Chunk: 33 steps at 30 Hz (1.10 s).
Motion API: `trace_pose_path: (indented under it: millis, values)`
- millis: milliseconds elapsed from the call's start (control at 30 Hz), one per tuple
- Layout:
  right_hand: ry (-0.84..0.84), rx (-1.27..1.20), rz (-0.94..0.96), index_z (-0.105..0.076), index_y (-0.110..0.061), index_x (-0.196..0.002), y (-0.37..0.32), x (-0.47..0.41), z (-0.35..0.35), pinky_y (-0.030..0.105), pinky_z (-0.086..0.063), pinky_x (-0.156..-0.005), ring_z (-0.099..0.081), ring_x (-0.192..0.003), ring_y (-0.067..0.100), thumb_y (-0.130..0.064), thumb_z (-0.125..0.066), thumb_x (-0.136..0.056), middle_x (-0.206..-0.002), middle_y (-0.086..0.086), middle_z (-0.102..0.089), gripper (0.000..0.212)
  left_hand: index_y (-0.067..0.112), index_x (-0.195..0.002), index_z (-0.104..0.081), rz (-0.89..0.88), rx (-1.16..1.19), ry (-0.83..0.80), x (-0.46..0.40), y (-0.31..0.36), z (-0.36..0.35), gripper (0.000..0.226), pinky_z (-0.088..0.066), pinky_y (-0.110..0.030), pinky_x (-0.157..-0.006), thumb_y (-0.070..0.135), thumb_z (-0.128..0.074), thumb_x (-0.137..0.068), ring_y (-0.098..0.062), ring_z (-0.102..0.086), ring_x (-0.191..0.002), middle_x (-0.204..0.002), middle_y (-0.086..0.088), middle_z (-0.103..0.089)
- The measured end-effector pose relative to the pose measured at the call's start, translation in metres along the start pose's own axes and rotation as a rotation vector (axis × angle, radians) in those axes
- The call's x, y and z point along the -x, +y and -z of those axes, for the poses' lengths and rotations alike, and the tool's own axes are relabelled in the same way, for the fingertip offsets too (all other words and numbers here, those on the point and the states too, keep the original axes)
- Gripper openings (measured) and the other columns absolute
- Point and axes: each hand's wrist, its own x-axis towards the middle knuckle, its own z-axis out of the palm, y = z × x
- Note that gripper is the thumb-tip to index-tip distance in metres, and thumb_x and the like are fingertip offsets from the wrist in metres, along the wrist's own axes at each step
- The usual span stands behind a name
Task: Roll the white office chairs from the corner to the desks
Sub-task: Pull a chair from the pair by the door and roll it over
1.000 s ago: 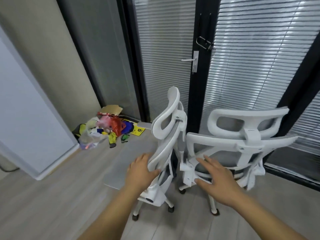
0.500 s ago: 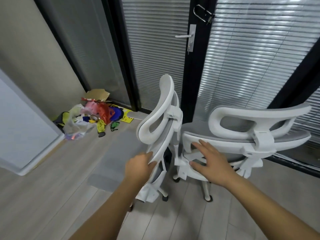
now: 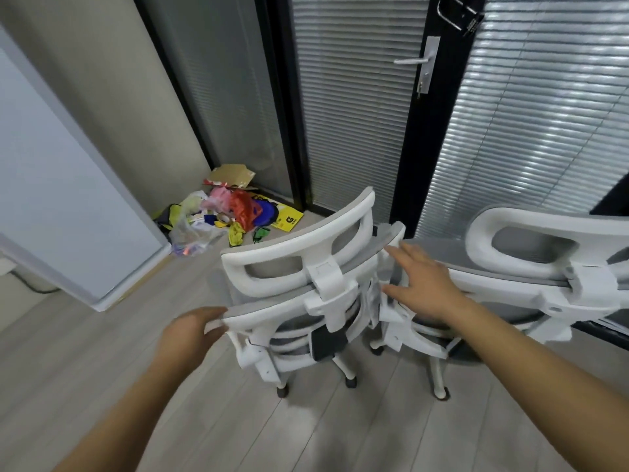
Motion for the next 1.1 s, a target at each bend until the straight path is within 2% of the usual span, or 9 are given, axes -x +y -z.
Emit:
trace_pose_path:
  millis: [100,267,367,467,567,700,867,1100]
  values:
    - [-0.023,0.109,0.019,-0.016,-0.039,-0.154,-0.010,-0.014,-0.007,0.059,-0.014,-0.116,-0.001,-0.151,0.023,-0.057,-0.057,-0.088,-0.165,-0.003,-0.001,0.080,0.020,-0.118,-0.067,-0.029,-0.041,0.084,0.000,-0.019,0.005,0.042,-0.047,-0.040,-0.092,0.036,-0.075,-0.080,-0.025,-0.061,-0.109,-0.119,-0.001,-0.067]
    - [-0.069,0.164,0.003,-0.032,-0.045,-0.147,-0.042,-0.023,-0.033,0.059,-0.013,-0.115,-0.006,-0.151,0.026,-0.060,-0.051,-0.090,-0.163,-0.004,-0.019,0.062,0.023,-0.124,-0.062,-0.119,0.000,0.111,-0.010,-0.031,0.001,0.058,-0.043,-0.041,-0.099,0.058,-0.065,-0.078,-0.022,-0.055,-0.115,-0.125,0.002,-0.062]
    - [-0.006,0.143,-0.055,-0.046,-0.040,-0.140,-0.068,-0.022,-0.050,0.056,-0.018,-0.113,-0.013,-0.149,0.031,-0.061,-0.049,-0.091,-0.153,-0.008,-0.038,0.053,0.022,-0.121,-0.063,-0.126,0.064,0.078,-0.026,-0.047,0.000,0.061,-0.044,-0.039,-0.096,0.063,-0.057,-0.077,-0.022,-0.053,-0.113,-0.121,0.001,-0.062]
    - [0.046,0.087,-0.105,-0.052,-0.040,-0.136,-0.084,-0.012,-0.066,0.057,-0.027,-0.111,-0.019,-0.147,0.030,-0.063,-0.051,-0.089,-0.147,-0.009,-0.044,0.052,0.021,-0.115,-0.065,-0.133,0.140,0.085,-0.038,-0.067,0.003,0.052,-0.046,-0.038,-0.090,0.057,-0.068,-0.078,-0.022,-0.053,-0.110,-0.114,0.001,-0.062]
    - [0.075,0.046,-0.154,-0.054,-0.041,-0.133,-0.100,0.001,-0.081,0.056,-0.035,-0.107,-0.026,-0.143,0.030,-0.066,-0.051,-0.086,-0.142,-0.010,-0.049,0.053,0.023,-0.110,-0.064,-0.181,0.155,0.079,-0.044,-0.088,0.008,0.050,-0.047,-0.037,-0.083,0.060,-0.066,-0.076,-0.020,-0.052,-0.108,-0.110,0.004,-0.061]
    - [0.117,0.026,-0.205,-0.056,-0.041,-0.131,-0.128,0.019,-0.102,0.053,-0.033,-0.110,-0.029,-0.141,0.031,-0.065,-0.052,-0.086,-0.141,-0.008,-0.050,0.052,0.027,-0.102,-0.063,-0.254,0.114,0.085,-0.050,-0.118,0.012,0.062,-0.043,-0.032,-0.075,0.079,-0.052,-0.070,-0.019,-0.050,-0.102,-0.101,0.009,-0.059]
    - [0.168,-0.014,-0.263,-0.055,-0.045,-0.128,-0.152,0.049,-0.130,0.056,-0.030,-0.112,-0.029,-0.144,0.026,-0.082,-0.036,-0.076,-0.140,-0.013,-0.050,0.066,0.029,-0.102,-0.063,-0.296,0.126,0.099,-0.036,-0.147,0.014,0.063,-0.046,-0.032,-0.072,0.081,-0.046,-0.069,-0.017,-0.048,-0.103,-0.100,0.013,-0.057]
    - [0.171,-0.005,-0.339,-0.054,-0.043,-0.132,-0.189,0.097,-0.145,0.051,-0.031,-0.113,-0.016,-0.149,0.026,-0.061,-0.056,-0.088,-0.148,-0.012,-0.044,0.048,0.028,-0.099,-0.064,-0.336,0.181,0.087,-0.001,-0.168,0.027,0.065,-0.039,-0.028,-0.067,0.082,-0.049,-0.066,-0.013,-0.045,-0.099,-0.095,0.015,-0.053]
